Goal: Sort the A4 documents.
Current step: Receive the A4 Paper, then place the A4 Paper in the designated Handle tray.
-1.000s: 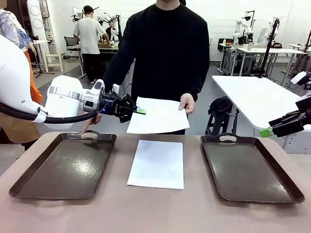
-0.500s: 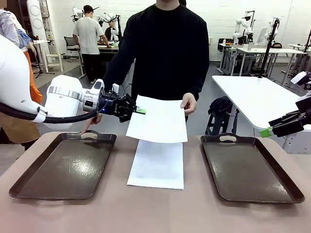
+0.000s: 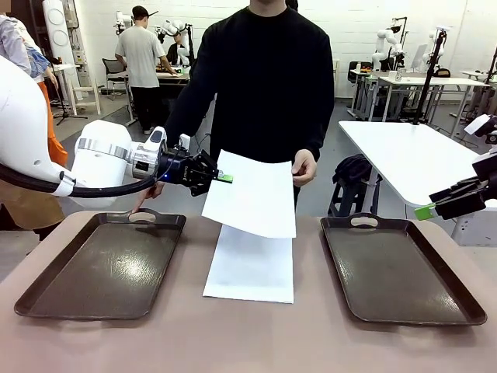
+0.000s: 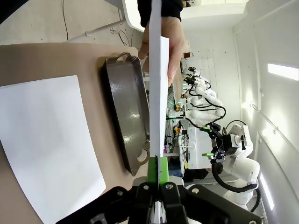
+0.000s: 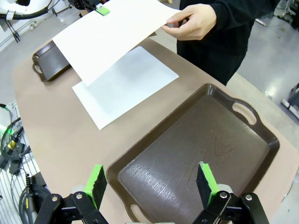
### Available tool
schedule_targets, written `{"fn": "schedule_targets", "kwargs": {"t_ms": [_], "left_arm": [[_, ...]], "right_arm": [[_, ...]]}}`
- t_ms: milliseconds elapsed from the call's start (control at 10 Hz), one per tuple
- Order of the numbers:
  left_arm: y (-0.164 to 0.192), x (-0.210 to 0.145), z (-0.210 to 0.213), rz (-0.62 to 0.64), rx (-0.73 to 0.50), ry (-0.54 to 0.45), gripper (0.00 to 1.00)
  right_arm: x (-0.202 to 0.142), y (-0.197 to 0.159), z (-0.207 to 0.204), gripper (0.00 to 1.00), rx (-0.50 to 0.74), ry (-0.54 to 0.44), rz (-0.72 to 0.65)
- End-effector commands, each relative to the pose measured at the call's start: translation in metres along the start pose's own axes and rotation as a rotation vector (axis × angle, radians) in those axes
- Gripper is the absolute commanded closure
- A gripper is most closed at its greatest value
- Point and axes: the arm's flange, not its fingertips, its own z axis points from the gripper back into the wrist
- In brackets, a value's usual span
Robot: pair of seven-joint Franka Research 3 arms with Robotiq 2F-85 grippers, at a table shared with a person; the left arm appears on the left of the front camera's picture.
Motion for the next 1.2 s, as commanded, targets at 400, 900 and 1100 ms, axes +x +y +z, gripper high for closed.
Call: {"fn": "schedule_targets", "kwargs": {"t_ms": [400, 900, 1100], "left_arm": [[0.0003, -0.0002, -0.0004, 0.005, -0.001, 0.000, 1.00], [0.0003, -0.0002, -0.0004, 0.005, -0.001, 0.000, 1.00], [0.0003, -0.0002, -0.0004, 0.005, -0.001, 0.000, 1.00]], "right_arm": [[-0.0011, -0.0027, -0.0026, 0.00, 0.018, -0.013, 0.007], [-0.0011, -0.0027, -0.0026, 0.00, 0.018, -0.013, 0.007], [-0.0011, -0.0027, -0.0026, 0.00, 0.018, -0.013, 0.007]]}}
